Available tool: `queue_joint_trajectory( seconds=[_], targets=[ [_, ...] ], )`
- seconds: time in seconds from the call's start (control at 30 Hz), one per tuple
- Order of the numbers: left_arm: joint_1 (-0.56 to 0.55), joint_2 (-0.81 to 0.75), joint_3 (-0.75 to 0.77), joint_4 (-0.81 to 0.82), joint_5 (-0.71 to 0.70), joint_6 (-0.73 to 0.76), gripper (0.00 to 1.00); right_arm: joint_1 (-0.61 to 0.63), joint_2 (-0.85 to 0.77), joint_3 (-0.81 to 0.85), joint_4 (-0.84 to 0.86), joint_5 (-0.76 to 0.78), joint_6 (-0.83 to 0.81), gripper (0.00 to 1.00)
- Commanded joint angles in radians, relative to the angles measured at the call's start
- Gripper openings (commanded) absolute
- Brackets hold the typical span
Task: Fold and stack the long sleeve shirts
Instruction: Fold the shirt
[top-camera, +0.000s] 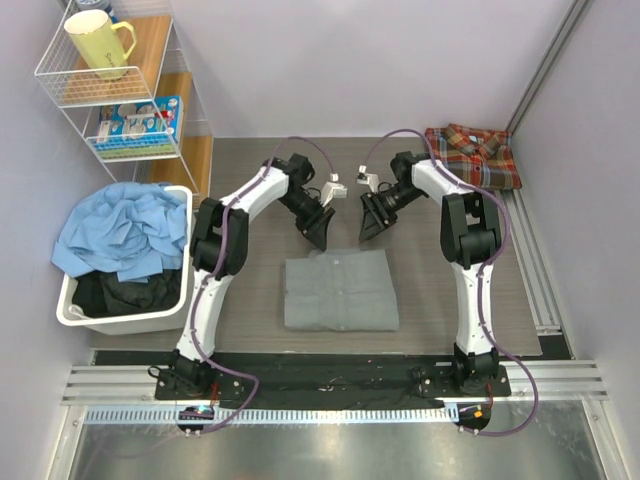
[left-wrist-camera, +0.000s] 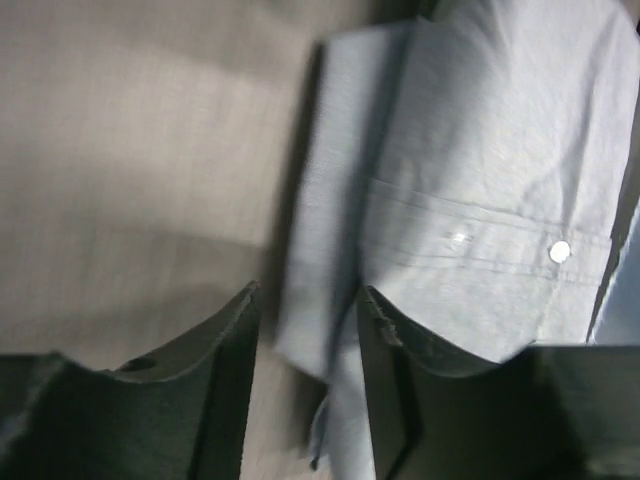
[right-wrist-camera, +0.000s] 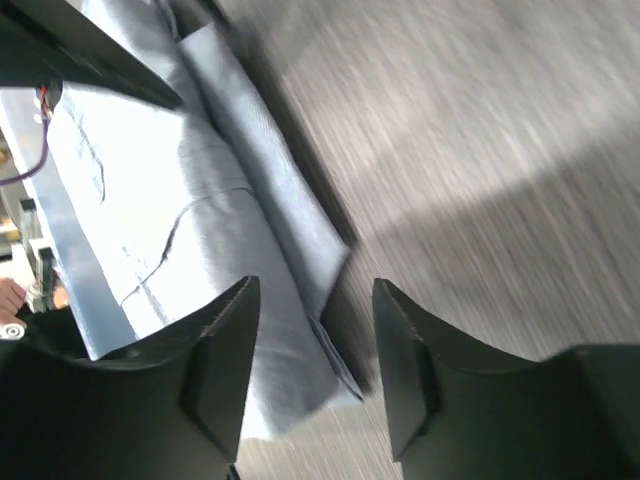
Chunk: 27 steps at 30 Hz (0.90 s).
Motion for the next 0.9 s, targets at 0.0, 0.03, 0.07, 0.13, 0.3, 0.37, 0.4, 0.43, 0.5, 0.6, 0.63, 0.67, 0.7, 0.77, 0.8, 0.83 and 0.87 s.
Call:
queue_joint_trajectory(
  seconds=[0.0,0.03,0.07,0.13,0.3,0.37,0.4,0.43,0.5,0.6,0.63,0.67,0.7,0.77,0.8,0.83,0.87],
  targets=[
    [0.047,-0.025,0.107,-0.016,-0.005,-0.046,0.47,-0.041,-0.063,-0.002,-0.025,-0.018,-0.002,0.57],
    [0.056,-0.042,0.091,-0.028,-0.003,-0.054,0.52,-0.042,-0.071,-0.011,-0.028,-0.017,-0.007,0.60],
    [0.065,-0.080,0.073,-0.040,0.003,-0.054,0.53,-0.047,-0.078,-0.016,-0.030,-0.015,-0.010,0.62],
    [0.096,-0.135,-0.028,-0.045,0.006,-0.064,0.56,-0.050,-0.103,-0.028,-0.039,-0.015,-0.029,0.64],
    [0.142,-0.275,-0.218,-0.028,-0.028,-0.078,0.59,-0.042,-0.146,-0.059,-0.068,-0.028,-0.071,0.67],
    [0.145,-0.292,-0.266,-0.027,-0.041,-0.078,0.60,-0.041,-0.151,-0.064,-0.096,-0.024,-0.098,0.67],
    [0.147,-0.293,-0.275,-0.028,-0.043,-0.078,0.60,-0.041,-0.151,-0.064,-0.107,-0.028,-0.111,0.67],
    [0.147,-0.295,-0.283,-0.031,-0.043,-0.078,0.60,-0.041,-0.155,-0.065,-0.119,-0.032,-0.125,0.67],
    [0.147,-0.293,-0.301,-0.028,-0.049,-0.077,0.61,-0.041,-0.163,-0.073,-0.136,-0.026,-0.145,0.67],
    [0.147,-0.280,-0.308,-0.025,-0.061,-0.067,0.61,-0.033,-0.174,-0.097,-0.143,-0.003,-0.174,0.69],
    [0.147,-0.273,-0.308,-0.022,-0.065,-0.067,0.61,-0.027,-0.175,-0.100,-0.145,0.006,-0.181,0.70],
    [0.145,-0.272,-0.305,-0.016,-0.066,-0.066,0.61,-0.021,-0.177,-0.105,-0.143,0.027,-0.188,0.70],
    [0.145,-0.266,-0.302,-0.016,-0.066,-0.069,0.61,-0.015,-0.177,-0.114,-0.143,0.034,-0.198,0.70],
    [0.145,-0.249,-0.294,-0.027,-0.058,-0.067,0.61,-0.001,-0.177,-0.122,-0.134,0.046,-0.204,0.70],
    [0.145,-0.244,-0.294,-0.031,-0.057,-0.061,0.61,0.002,-0.178,-0.133,-0.128,0.051,-0.204,0.68],
    [0.145,-0.240,-0.294,-0.033,-0.054,-0.060,0.61,0.008,-0.177,-0.137,-0.124,0.057,-0.206,0.67],
    [0.145,-0.235,-0.297,-0.036,-0.046,-0.057,0.60,0.016,-0.177,-0.140,-0.119,0.061,-0.209,0.66]
  ],
)
